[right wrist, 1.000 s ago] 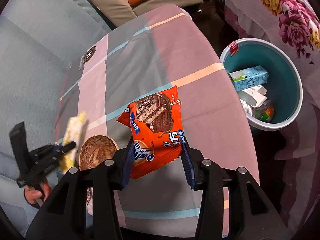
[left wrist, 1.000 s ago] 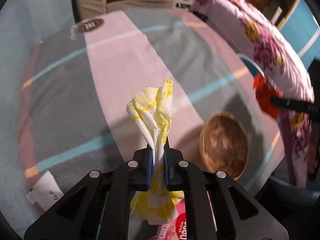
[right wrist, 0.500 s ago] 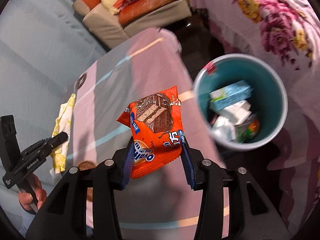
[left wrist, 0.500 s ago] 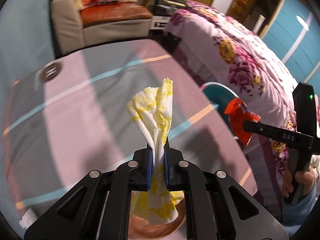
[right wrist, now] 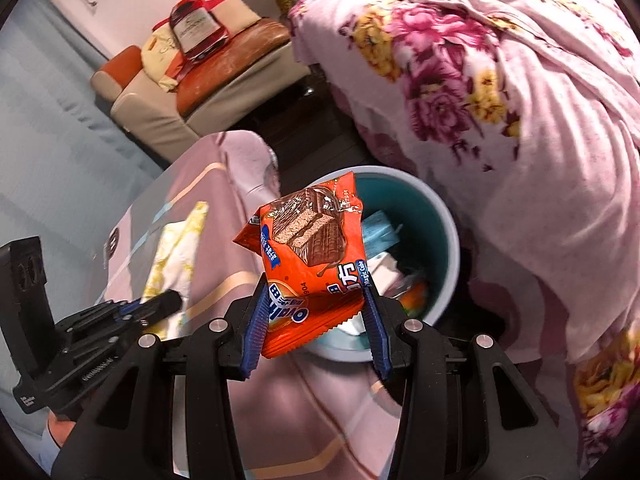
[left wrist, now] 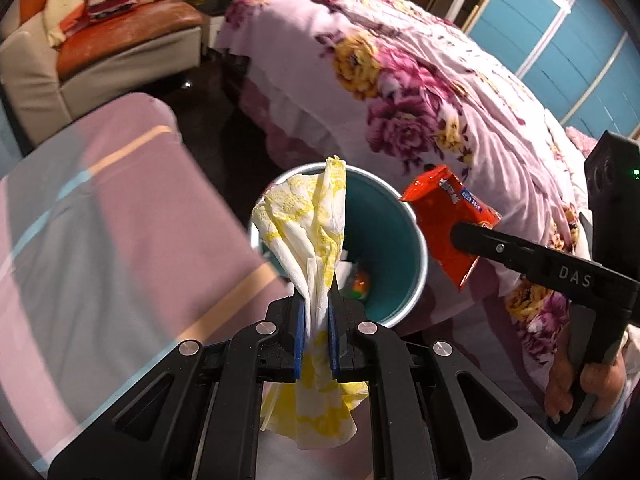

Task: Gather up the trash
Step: 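Carry the tissue and Ovaltine packet over the teal bin and release both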

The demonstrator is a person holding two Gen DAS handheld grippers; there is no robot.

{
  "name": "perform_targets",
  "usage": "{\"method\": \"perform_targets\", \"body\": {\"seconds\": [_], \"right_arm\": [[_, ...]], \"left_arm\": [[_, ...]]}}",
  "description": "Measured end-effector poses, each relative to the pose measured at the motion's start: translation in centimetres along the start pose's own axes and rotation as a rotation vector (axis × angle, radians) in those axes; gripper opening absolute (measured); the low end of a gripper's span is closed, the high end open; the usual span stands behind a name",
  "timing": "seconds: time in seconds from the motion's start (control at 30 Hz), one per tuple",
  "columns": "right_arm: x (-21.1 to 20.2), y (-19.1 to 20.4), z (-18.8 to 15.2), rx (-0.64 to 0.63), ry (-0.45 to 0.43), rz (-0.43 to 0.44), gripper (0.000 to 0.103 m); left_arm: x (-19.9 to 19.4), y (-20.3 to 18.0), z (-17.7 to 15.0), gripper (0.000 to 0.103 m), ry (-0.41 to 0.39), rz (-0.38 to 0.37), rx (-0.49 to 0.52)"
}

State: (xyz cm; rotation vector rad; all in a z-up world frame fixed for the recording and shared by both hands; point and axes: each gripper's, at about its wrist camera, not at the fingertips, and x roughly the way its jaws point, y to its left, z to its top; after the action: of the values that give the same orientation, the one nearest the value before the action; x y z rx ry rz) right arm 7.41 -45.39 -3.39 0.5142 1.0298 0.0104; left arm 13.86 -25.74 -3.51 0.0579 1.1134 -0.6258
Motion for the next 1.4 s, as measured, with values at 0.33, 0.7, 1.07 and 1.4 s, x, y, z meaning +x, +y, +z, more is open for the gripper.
{"method": "perform_targets", "body": {"seconds": [0.33,0.7,1.07,1.4], "right_arm": [[1.3,-3.5,1.6,0.021,0.021,-0.026,0.041],[1.8,-4.4,2.2,0.038,0.023,-0.046,0.042],[2.4,-3.8,2.5,0.034,0.034,-0.062,0.042],[3.5,-2.1,2.4,0.012,0.056,-0.072,0.043]], "left_arm": [[4.9,-1.8,1.8,0.01,0.068,-0.012,0.016],[6.4,-2.0,2.8,0.034,0.071,0.002,0.02],[5.3,-0.4,2.6,0.089,0.032,0.053,-0.004],[4.7,1.4,1.9,0.091,0.043,0.045,-0.04]]}}
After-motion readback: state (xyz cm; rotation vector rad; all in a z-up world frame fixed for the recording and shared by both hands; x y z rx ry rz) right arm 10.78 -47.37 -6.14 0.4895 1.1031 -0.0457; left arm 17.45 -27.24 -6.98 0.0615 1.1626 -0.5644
